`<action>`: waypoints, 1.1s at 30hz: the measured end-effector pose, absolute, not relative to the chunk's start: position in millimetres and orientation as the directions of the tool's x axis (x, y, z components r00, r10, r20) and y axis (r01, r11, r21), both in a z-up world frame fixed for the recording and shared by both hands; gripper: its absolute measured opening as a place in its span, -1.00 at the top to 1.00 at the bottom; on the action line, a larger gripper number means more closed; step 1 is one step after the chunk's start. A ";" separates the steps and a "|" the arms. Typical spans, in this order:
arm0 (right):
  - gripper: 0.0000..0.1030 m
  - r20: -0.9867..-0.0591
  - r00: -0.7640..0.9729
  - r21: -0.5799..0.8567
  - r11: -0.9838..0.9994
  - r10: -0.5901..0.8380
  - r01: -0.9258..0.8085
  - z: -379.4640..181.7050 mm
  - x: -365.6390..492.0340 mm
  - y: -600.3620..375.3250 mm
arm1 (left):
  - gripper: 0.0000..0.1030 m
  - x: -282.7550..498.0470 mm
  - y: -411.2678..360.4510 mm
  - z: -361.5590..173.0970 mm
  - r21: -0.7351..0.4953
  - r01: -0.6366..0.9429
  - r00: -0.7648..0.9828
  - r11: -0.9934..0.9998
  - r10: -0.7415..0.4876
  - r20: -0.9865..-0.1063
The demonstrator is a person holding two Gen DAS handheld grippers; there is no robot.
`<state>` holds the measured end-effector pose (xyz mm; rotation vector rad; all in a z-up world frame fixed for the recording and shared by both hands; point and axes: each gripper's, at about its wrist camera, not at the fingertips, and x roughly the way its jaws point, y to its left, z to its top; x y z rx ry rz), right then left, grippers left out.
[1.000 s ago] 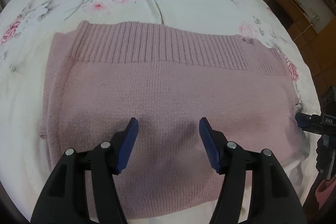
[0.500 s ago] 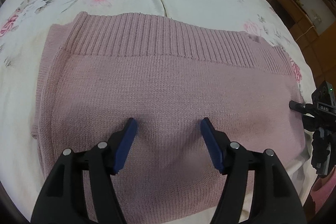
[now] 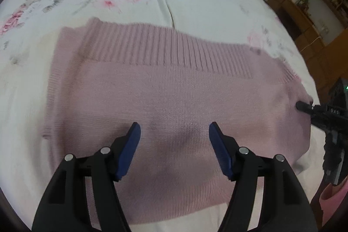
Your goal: Fold small clothes
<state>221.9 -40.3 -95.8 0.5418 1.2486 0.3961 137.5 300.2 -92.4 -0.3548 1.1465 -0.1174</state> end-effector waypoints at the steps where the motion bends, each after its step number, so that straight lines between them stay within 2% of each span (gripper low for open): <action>1: 0.65 -0.788 0.280 0.566 0.824 0.549 -0.023 -85.4 223.8 -29.0 | -0.26 135.4 305.3 -89.1 -0.346 -0.094 0.418 0.933 -0.279 -0.865; 7: 0.66 -0.828 0.245 0.454 0.859 0.505 -0.238 -44.3 227.8 67.0 | -0.26 128.2 332.0 -84.0 -0.393 -0.146 0.437 0.908 -0.297 -0.849; 14: 0.66 -0.905 0.165 0.321 0.882 0.393 -0.345 -71.0 219.9 143.9 | -0.26 124.7 346.5 -87.1 -0.436 -0.170 0.445 0.884 -0.326 -0.834; 17: 0.59 -0.923 0.140 0.293 0.891 0.358 -0.348 -88.8 215.8 154.7 | -0.26 126.7 346.3 -88.2 -0.463 -0.168 0.447 0.870 -0.351 -0.823; 19: 0.41 -0.913 0.118 0.331 0.879 0.390 -0.342 -93.6 215.2 156.6 | -0.26 128.1 347.0 -89.7 -0.486 -0.173 0.448 0.857 -0.371 -0.814; 21: 0.13 -0.886 0.093 0.406 0.856 0.454 -0.320 -94.9 214.5 153.0 | -0.26 130.7 347.2 -92.6 -0.519 -0.186 0.446 0.835 -0.399 -0.801; 22: 0.08 -0.872 0.079 0.438 0.843 0.483 -0.313 -94.8 214.6 150.6 | -0.26 131.8 347.0 -93.9 -0.542 -0.195 0.447 0.818 -0.418 -0.791; 31: 0.08 -0.769 0.121 0.585 0.767 0.628 -0.262 -37.5 205.4 98.9 | -0.27 151.6 326.8 -90.5 -0.689 -0.200 0.470 0.697 -0.549 -0.692; 33: 0.07 -0.775 0.163 0.566 0.786 0.610 -0.251 -27.5 203.5 84.0 | -0.30 158.0 319.9 -91.9 -0.711 -0.196 0.464 0.676 -0.574 -0.674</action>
